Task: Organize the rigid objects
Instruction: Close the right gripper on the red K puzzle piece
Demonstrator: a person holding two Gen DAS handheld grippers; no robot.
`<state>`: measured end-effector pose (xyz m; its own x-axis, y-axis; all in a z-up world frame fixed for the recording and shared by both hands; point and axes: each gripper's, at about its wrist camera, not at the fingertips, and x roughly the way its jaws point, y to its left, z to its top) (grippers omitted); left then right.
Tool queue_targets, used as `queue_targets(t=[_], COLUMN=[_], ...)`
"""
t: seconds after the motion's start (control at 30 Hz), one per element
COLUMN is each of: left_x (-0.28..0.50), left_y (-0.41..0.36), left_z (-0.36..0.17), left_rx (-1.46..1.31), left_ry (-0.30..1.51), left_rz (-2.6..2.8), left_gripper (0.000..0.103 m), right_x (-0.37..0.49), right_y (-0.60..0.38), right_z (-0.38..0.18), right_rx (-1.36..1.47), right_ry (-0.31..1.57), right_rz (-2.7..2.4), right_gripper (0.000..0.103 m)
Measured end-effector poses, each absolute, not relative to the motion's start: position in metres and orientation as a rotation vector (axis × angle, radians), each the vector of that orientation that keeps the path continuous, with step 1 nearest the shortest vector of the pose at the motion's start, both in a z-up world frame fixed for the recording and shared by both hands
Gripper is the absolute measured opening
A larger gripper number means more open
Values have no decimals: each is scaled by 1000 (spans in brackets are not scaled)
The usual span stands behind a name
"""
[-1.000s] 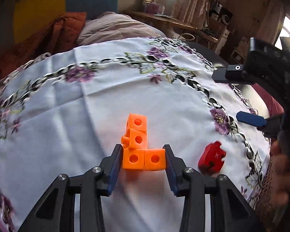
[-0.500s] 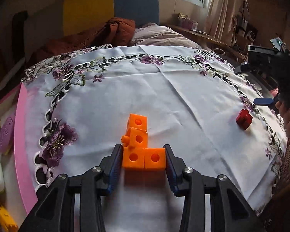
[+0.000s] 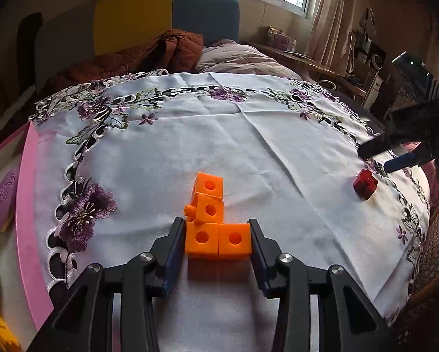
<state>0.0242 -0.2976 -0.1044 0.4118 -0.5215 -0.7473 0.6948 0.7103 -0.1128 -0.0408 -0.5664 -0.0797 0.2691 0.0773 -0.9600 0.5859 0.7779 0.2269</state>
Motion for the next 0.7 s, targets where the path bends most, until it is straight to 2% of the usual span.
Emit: queue_targets(t=[0.23,0.27,0.33,0.53,0.7], left_x=[25,25,26,26,26], left_y=[-294,-294,-293,-292,-292], left_z=[-104,-105,-105,-105,-104], left_rx=[203,200,193,184,186], left_ry=[857,857,859,859,857], left_rz=[-783,-784,-786,-788,-787], left_gripper=[42,42,42,42,42], right_x=[-27,-25,-20,-13,1], right_y=[-552,-550,-546,-524,-509], right_z=[-97,-101,-105,-103,-88], right_rx=[546,531,465,364,394], right_ry=[1367,1383,1419,1403,1273], right_rz=[-344,-346,-366,-293,-258], right_gripper=[76,70,49,49,49])
